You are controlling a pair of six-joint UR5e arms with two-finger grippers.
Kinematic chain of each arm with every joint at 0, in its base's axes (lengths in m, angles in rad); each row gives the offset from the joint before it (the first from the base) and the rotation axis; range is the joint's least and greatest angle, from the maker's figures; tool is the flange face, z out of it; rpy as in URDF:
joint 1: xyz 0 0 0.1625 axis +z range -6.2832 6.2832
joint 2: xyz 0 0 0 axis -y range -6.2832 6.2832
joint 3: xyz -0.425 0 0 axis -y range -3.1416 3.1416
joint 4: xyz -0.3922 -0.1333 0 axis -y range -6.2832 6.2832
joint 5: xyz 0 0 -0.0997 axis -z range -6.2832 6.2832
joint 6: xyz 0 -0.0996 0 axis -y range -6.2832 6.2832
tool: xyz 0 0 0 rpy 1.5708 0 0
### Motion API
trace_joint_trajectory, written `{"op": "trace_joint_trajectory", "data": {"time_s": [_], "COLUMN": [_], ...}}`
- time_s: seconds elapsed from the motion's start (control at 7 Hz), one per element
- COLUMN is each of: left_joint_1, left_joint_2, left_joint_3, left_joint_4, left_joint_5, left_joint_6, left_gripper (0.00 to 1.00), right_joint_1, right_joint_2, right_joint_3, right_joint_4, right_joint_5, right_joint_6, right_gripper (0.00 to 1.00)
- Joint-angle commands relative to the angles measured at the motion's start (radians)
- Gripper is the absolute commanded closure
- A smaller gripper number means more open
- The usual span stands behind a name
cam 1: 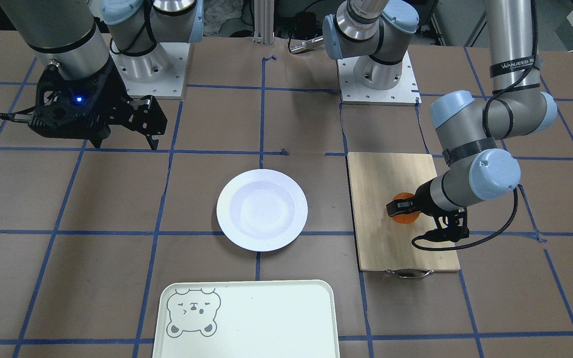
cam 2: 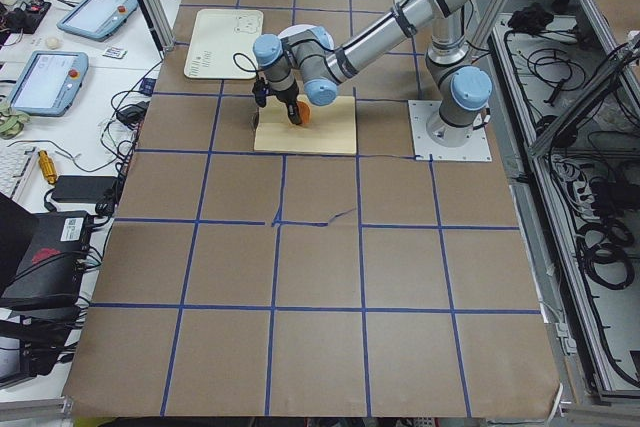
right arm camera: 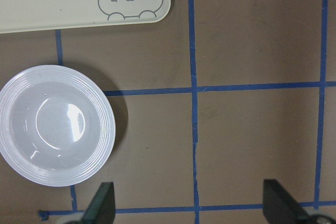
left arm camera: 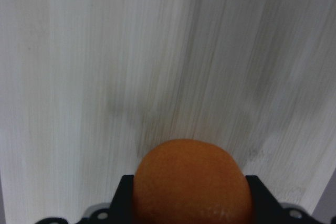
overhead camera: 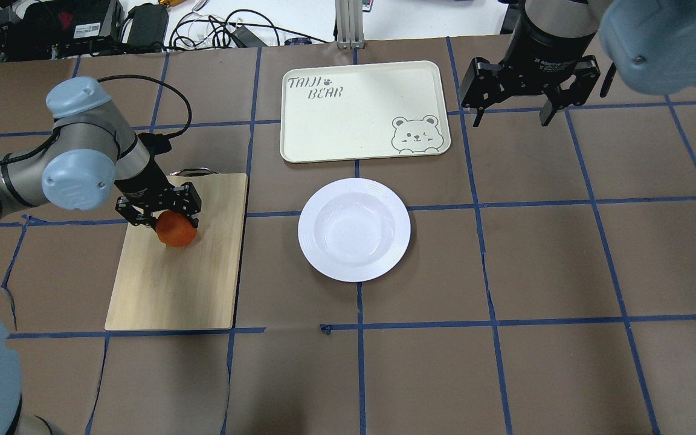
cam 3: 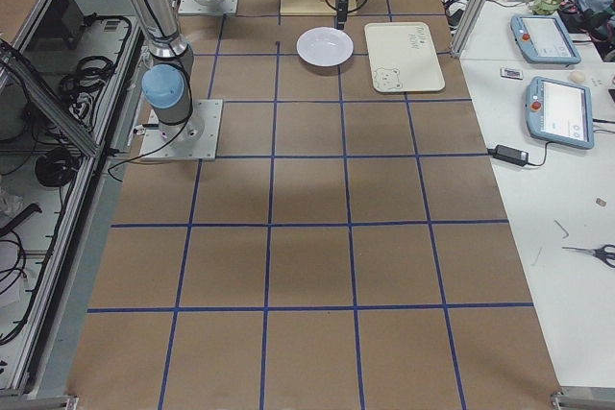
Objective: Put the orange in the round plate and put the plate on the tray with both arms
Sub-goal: 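Lift the orange with the left gripper and carry it over the white plate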
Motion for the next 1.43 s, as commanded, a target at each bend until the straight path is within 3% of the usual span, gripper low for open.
{"op": "trace_joint_trajectory", "data": {"time_s": [0.0, 0.29, 0.71, 0.86, 1.14, 1.29], "left_joint_1": [-0.112, -0.247, -0.426, -0.442, -0.484, -0.484], "left_joint_2": [0.006, -0.023, -0.046, -0.058, -0.09, -0.108], "left_joint_3": [0.111, 0.196, 0.192, 0.192, 0.189, 0.189], "left_joint_4": [-0.036, -0.055, -0.043, -0.043, -0.043, -0.041], "left_joint_5": [-0.013, -0.103, -0.215, -0.259, -0.257, -0.257], "left_joint_6": [-0.152, -0.396, -0.655, -0.656, -0.671, -0.673], "left_gripper": [1.0, 1.0, 1.0, 0.99, 0.8, 0.75], "right_joint_1": [0.0, 0.0, 0.0, 0.0, 0.0, 0.0], "right_joint_2": [0.001, 0.001, 0.001, -0.001, -0.002, -0.002], "right_joint_3": [0.002, 0.0, 0.009, 0.017, 0.02, 0.018], "right_joint_4": [0.0, 0.0, 0.0, -0.014, -0.015, -0.015], "right_joint_5": [0.0, -0.002, -0.003, -0.009, -0.035, -0.035], "right_joint_6": [0.0, -0.009, -0.005, -0.009, -0.008, -0.006], "right_gripper": [0.0, 0.0, 0.0, 0.0, 0.0, 0.0]}}
